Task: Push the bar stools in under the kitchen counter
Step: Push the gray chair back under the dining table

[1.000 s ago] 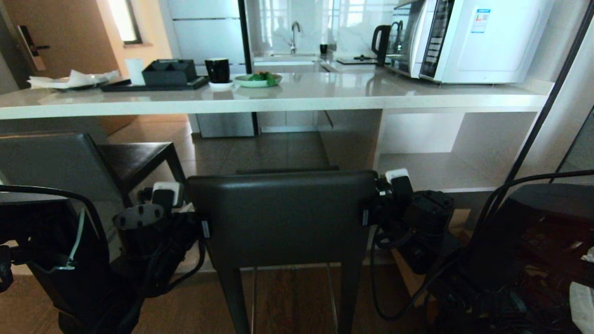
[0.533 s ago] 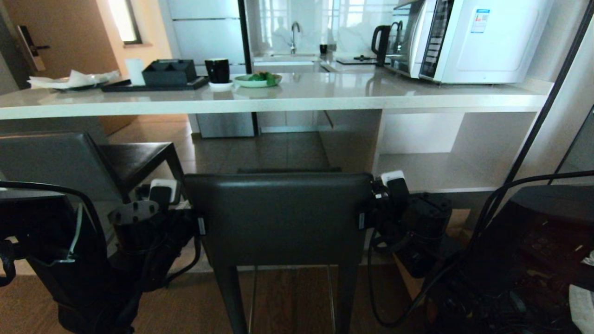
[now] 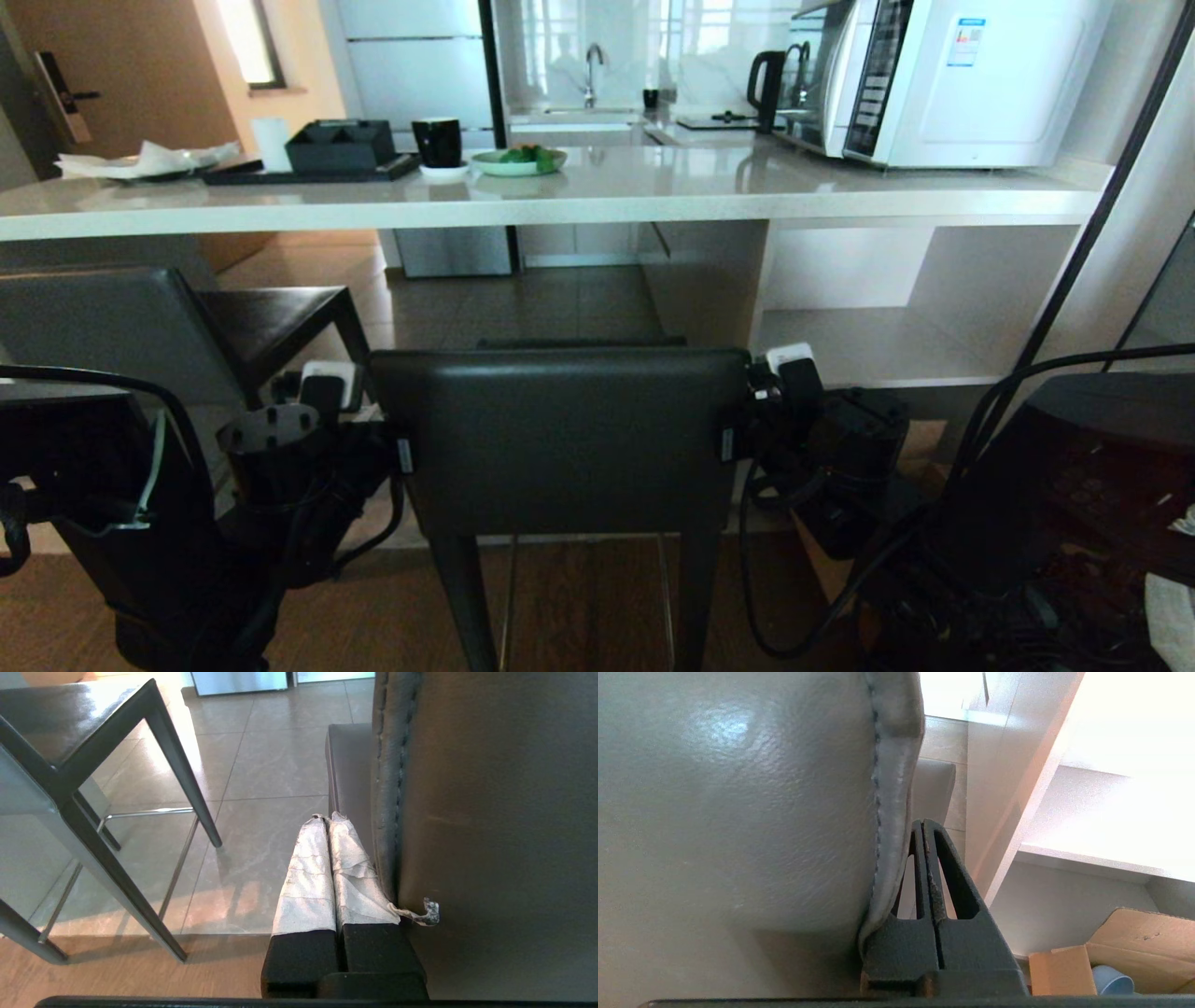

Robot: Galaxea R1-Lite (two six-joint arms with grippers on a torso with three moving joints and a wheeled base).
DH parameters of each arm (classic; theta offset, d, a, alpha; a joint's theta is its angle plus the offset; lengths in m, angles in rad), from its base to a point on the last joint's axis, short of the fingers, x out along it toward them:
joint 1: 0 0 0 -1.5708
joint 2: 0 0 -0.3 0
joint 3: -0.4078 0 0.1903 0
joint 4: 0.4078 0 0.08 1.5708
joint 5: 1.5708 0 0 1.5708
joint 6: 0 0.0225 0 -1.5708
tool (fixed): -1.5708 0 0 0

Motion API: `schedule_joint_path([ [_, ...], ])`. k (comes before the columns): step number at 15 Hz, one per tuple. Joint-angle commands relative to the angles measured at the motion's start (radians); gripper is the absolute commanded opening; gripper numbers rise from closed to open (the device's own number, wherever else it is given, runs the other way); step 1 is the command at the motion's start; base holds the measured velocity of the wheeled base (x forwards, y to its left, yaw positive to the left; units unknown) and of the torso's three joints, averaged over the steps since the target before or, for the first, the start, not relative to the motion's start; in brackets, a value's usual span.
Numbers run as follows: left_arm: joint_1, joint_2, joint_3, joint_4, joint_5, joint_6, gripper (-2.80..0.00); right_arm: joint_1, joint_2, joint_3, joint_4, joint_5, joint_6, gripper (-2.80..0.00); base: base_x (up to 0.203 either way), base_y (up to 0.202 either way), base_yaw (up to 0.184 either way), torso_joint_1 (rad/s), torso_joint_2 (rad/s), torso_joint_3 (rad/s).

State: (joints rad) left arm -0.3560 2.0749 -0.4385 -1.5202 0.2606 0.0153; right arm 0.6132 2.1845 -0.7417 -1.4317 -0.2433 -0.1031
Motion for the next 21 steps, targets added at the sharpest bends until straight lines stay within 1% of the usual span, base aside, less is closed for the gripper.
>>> schedule_joint_path([
  [1,0.000,-0.006,0.000,-0.010,0.000,0.000,-2.80,0.042,0.003,-0.001,-0.009,-0.001,-0.001,-2.80,0.000,0.000,0.000,0.000,0.00,0.000],
  [3,0.000,-0.006,0.000,-0.010,0.002,0.000,-2.80,0.042,0.005,-0.002,-0.009,-0.001,-0.001,-2.80,0.007,0.076,-0.012,0.000,0.00,0.002],
  [10,0.000,-0.005,-0.003,-0.010,0.001,0.002,-2.80,0.042,0.009,-0.002,-0.009,-0.002,-0.001,-2.80,0.000,0.185,-0.002,0.003,0.00,0.001],
  [12,0.002,-0.004,-0.001,-0.010,0.000,0.002,-2.80,0.042,0.009,-0.001,-0.009,-0.002,-0.001,-2.80,0.000,0.130,-0.002,0.002,0.00,0.002],
  [18,0.002,-0.001,0.000,-0.010,0.002,0.002,-2.80,0.042,0.008,0.002,-0.009,-0.002,0.000,-2.80,0.000,0.009,0.001,0.001,0.00,0.000],
  [21,0.000,-0.001,0.000,-0.010,0.002,0.002,-2.80,0.042,0.008,0.002,-0.009,-0.002,-0.001,-2.80,0.131,0.000,0.000,-0.005,0.00,0.009],
])
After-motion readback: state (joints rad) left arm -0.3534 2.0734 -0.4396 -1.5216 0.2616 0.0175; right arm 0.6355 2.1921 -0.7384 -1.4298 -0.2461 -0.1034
